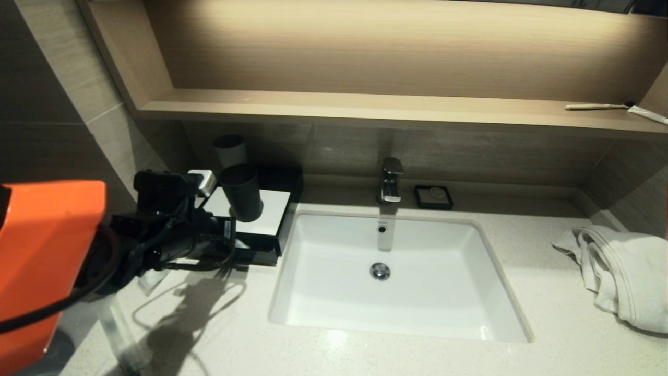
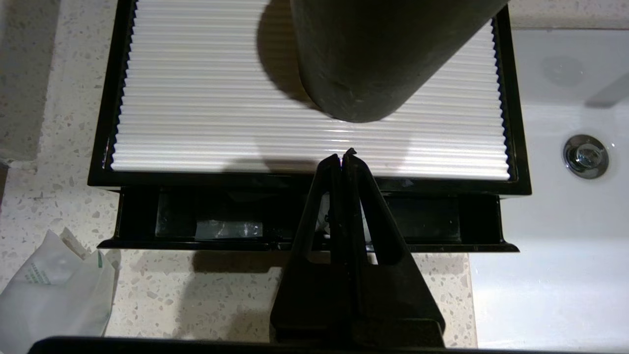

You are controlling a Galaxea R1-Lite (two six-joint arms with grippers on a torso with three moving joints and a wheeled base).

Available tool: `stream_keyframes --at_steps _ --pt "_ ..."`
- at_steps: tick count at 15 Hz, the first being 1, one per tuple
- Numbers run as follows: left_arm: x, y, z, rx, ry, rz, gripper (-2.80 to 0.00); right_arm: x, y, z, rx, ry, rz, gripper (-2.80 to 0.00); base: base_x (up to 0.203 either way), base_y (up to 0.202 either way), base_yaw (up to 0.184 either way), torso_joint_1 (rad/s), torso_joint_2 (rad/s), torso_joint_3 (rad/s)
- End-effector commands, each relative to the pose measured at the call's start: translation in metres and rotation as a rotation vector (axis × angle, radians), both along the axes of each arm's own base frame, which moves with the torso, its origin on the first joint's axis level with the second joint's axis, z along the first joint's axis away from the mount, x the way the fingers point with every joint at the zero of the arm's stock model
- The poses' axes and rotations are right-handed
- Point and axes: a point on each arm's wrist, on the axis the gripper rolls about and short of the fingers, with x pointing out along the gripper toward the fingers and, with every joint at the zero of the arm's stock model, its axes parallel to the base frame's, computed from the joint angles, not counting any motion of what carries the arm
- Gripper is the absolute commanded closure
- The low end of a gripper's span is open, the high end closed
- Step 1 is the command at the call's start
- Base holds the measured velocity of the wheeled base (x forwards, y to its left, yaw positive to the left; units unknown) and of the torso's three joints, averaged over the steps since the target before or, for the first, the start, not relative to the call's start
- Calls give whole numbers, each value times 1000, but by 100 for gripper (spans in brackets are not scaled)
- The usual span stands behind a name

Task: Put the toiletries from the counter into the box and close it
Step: Place the cup on the storage box

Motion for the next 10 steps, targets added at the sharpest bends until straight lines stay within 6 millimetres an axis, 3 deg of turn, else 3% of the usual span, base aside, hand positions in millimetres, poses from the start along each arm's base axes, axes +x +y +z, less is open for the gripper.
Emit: stream_keyframes --at_steps 1,10 --pt "5 -1 -5 1 -4 7 0 0 0 0 0 0 0 0 0 0 0 0 0 0" --pt "20 -13 -5 -17 -55 -8 0 0 0 0 0 0 0 0 0 0 0 0 0 0"
